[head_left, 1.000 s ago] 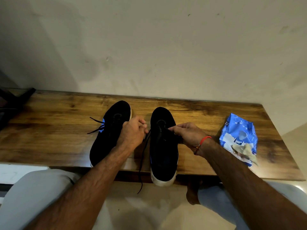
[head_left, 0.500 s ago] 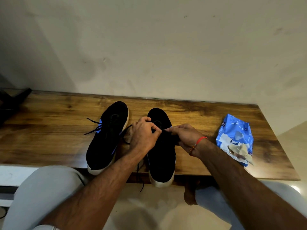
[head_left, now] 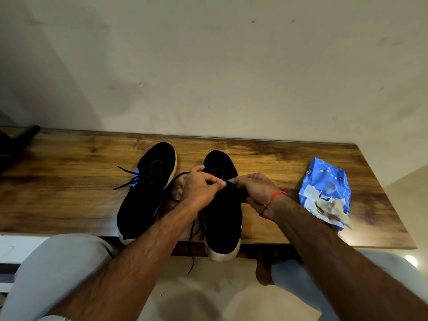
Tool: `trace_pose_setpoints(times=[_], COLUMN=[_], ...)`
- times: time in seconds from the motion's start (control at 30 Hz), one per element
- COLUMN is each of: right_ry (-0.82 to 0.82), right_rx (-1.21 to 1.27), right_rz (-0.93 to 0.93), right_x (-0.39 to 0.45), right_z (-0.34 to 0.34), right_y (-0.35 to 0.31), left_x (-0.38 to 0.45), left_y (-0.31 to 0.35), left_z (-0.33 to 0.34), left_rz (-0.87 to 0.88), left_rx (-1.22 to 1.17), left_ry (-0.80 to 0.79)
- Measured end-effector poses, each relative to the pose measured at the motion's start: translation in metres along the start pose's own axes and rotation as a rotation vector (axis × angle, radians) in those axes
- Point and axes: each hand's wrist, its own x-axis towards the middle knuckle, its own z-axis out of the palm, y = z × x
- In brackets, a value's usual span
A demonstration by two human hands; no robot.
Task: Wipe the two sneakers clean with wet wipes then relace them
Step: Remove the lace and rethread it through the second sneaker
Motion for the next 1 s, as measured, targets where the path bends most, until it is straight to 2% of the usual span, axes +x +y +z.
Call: trace_pose_setpoints(times=[0.33,0.57,0.77,1.0], right_ry=[-0.002,-0.006,-0.009,-0.021], right_rx=[0.016,0.055,0.057,0.032], right_rz=[-0.006,0.0,0.004,-0.016], right_x=[-0.002,-0.001,0.0,-0.001], right_z=[0.002,0.001,0.001,0.002], right_y=[-0.001,0.0,0.001,0.003], left_x=[-0.003,-0.003,-0.003,-0.006], left_y=[0.0,-0.001,0.002,-0.004], left_z=[0.008,0.011,0.002,0.011], left_rz=[0.059,0.062,0.074,0.038], left_rx=[0.303,0.252,0.281,0.178], left_ry=[0.15,0.129,0.021,0.089])
